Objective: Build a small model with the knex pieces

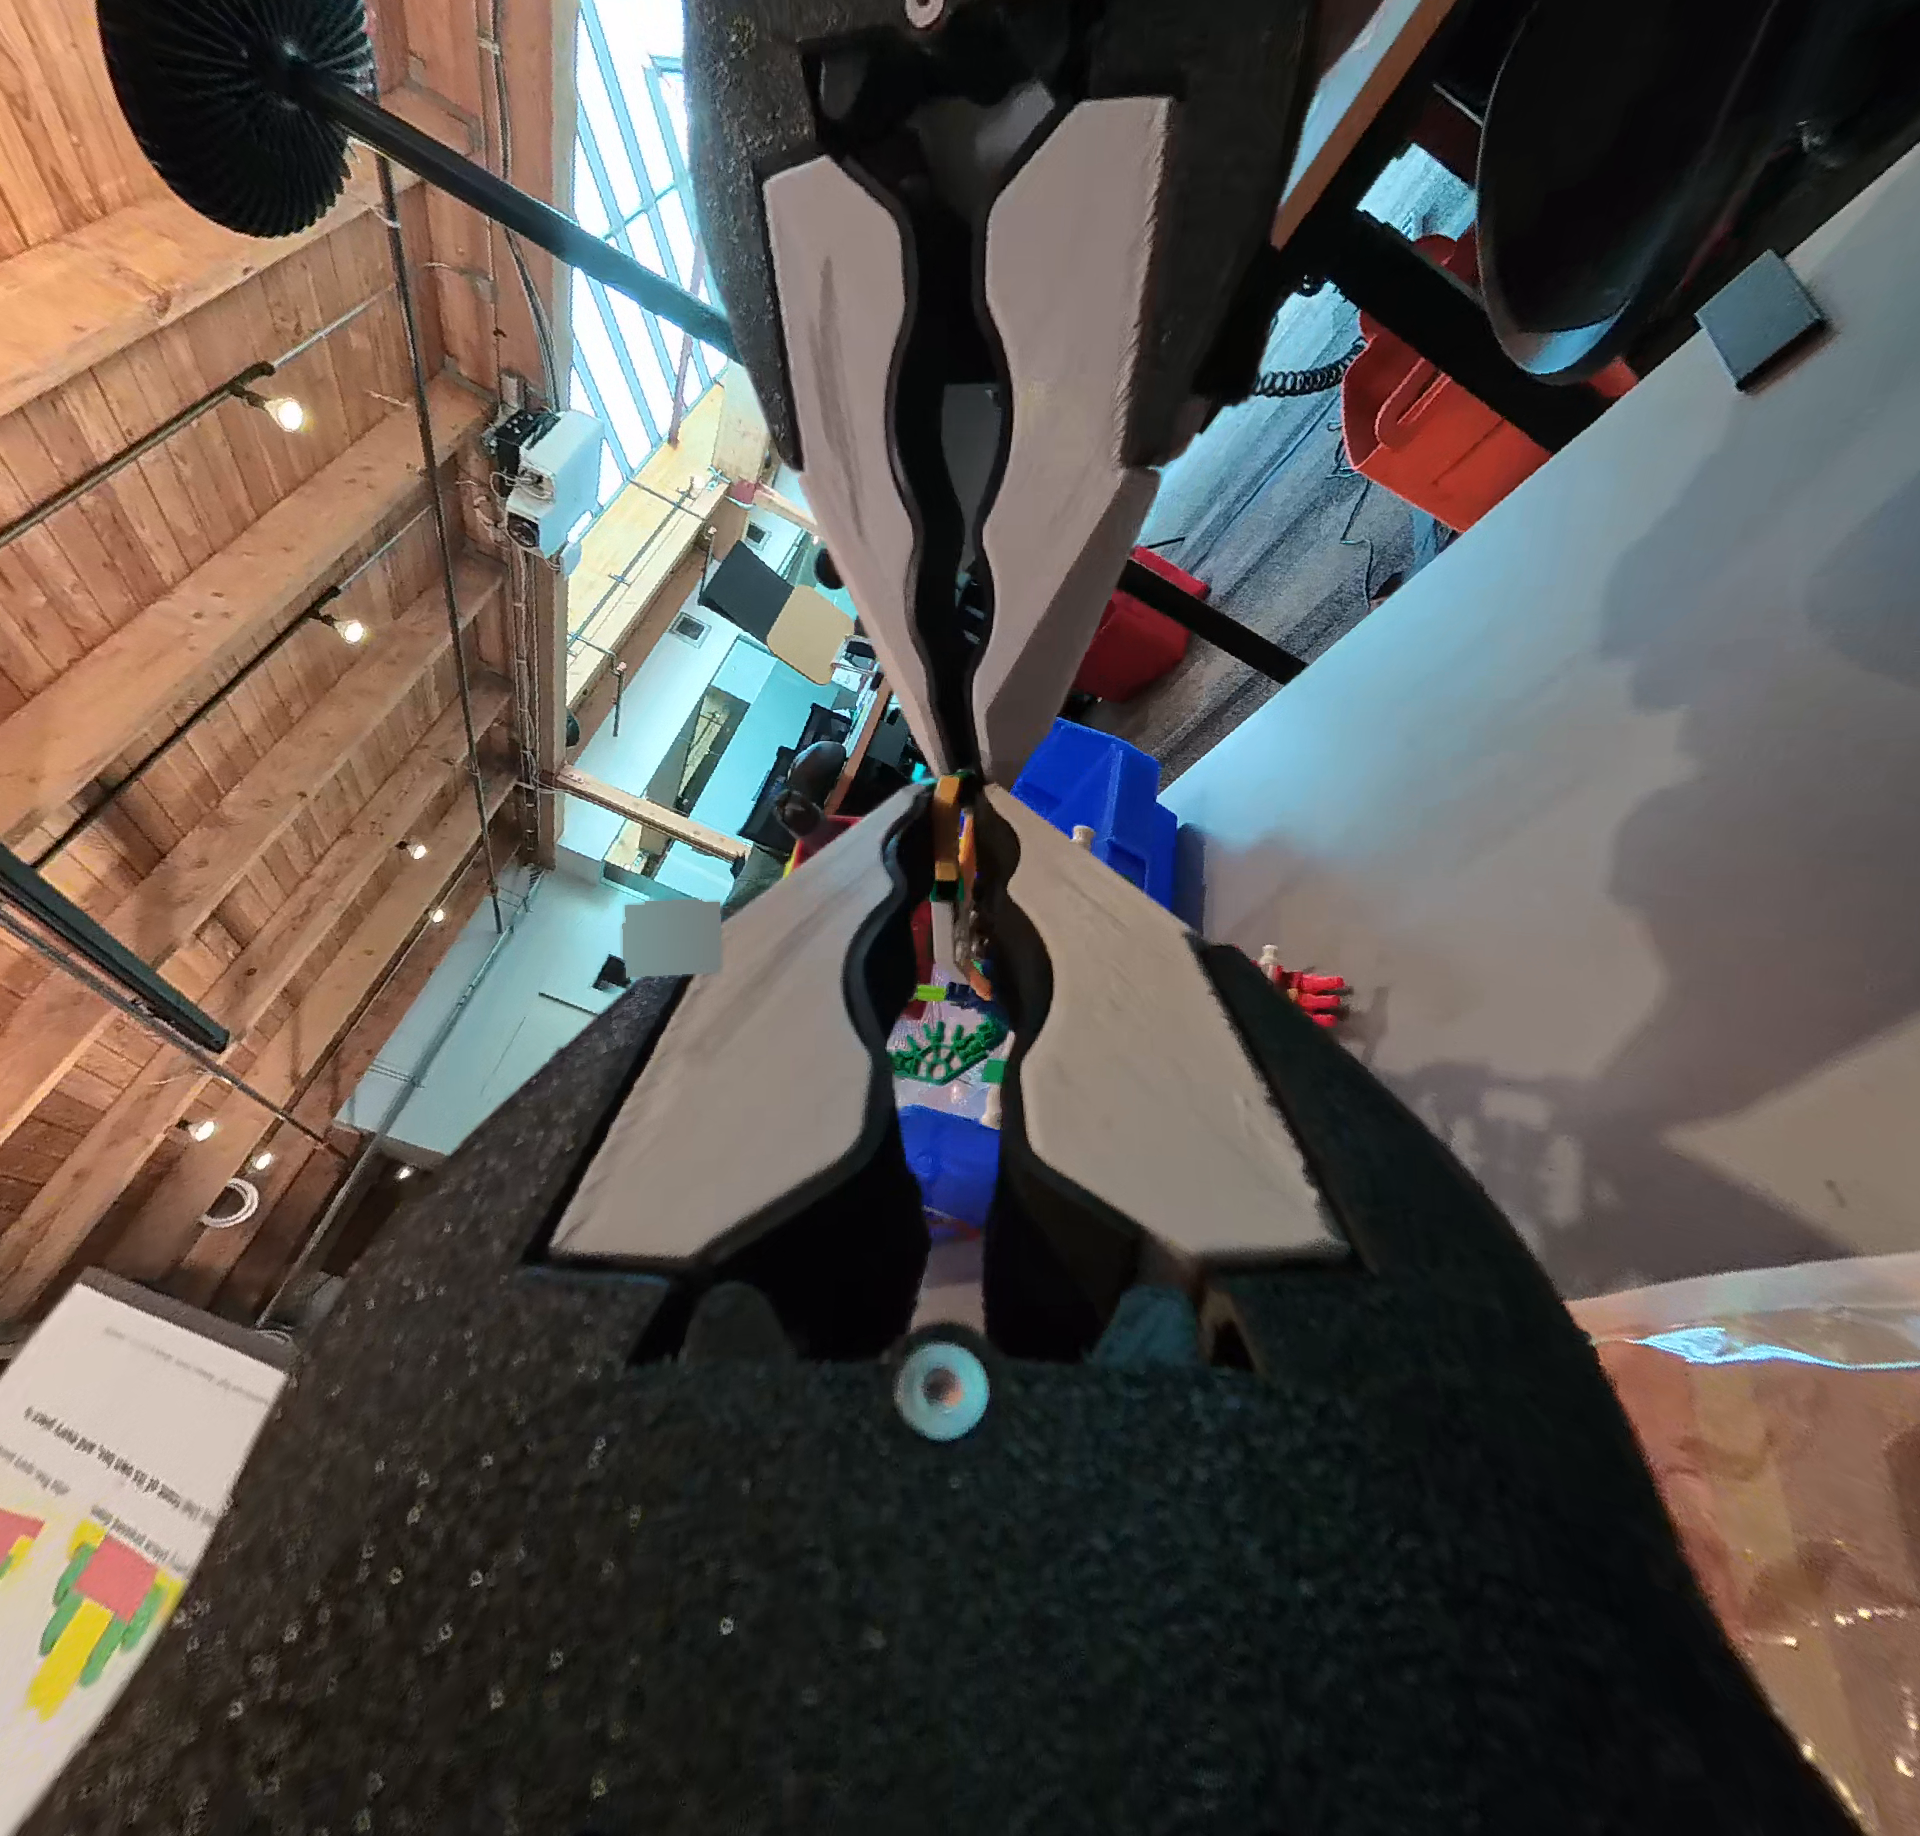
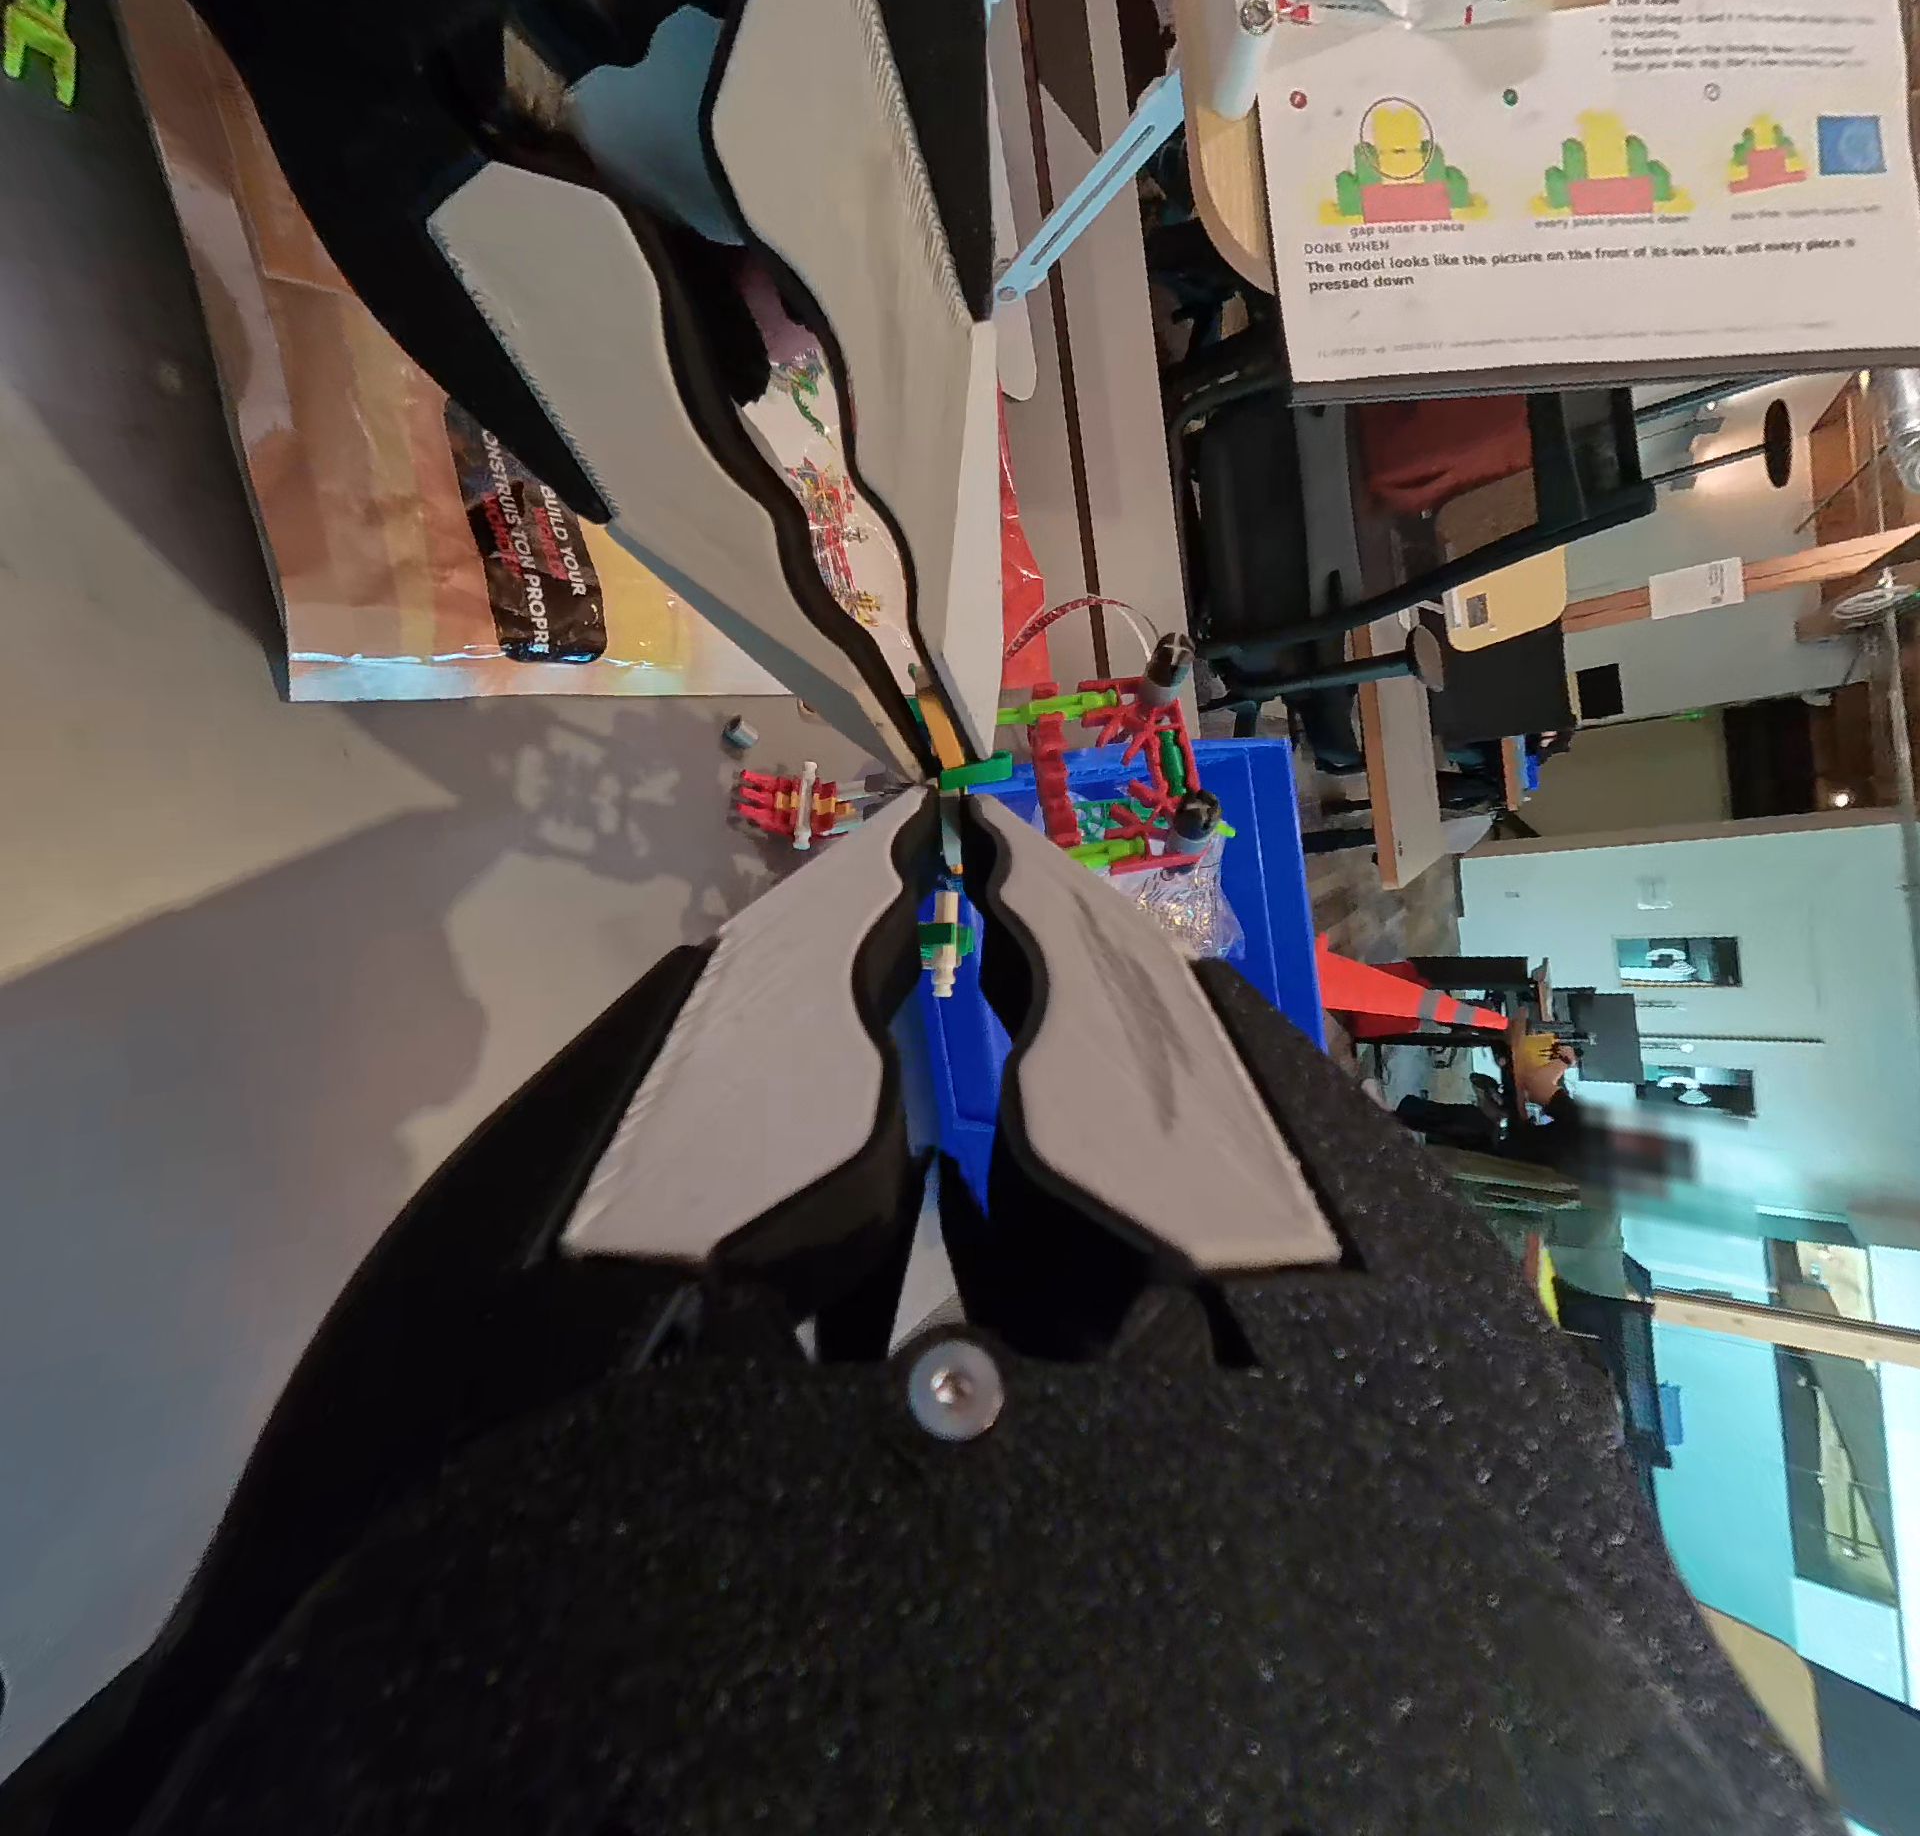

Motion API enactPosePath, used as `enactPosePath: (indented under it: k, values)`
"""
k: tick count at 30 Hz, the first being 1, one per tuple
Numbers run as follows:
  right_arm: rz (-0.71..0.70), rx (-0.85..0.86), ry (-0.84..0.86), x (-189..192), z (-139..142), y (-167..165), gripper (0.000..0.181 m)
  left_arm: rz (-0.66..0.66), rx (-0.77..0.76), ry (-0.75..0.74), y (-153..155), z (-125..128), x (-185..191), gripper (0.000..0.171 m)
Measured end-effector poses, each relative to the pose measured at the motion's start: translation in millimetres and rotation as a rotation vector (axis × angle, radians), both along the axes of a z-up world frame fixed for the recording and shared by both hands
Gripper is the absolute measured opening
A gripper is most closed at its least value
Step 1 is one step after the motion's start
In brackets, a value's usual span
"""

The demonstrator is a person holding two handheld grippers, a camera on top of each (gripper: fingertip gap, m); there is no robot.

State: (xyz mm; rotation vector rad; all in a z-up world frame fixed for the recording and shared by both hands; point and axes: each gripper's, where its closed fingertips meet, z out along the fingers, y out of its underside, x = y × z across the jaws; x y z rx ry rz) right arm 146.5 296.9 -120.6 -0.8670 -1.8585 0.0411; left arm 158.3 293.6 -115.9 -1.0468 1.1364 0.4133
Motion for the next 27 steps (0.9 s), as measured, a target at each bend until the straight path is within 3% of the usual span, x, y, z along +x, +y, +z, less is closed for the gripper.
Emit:
enactPosePath:
  k: [6, 9, 27]
  values:
    - [-0.003, -0.06, 0.054, -1.3, 2.9, -1.4, 0.0, -0.061, -0.052, -0.015, -2.3, 2.9, -2.1, 0.001]
    - [0.017, -0.011, 0.103, -2.7, 8.5, -1.4, 0.004, -0.073, -0.058, -0.022, -2.9, 7.5, -4.7, 0.003]
    - [0.069, 0.12, 0.049, -2.2, -0.6, -1.0, 0.004, -0.094, -0.126, 0.01, -1.4, -3.5, -3.8, 0.0]
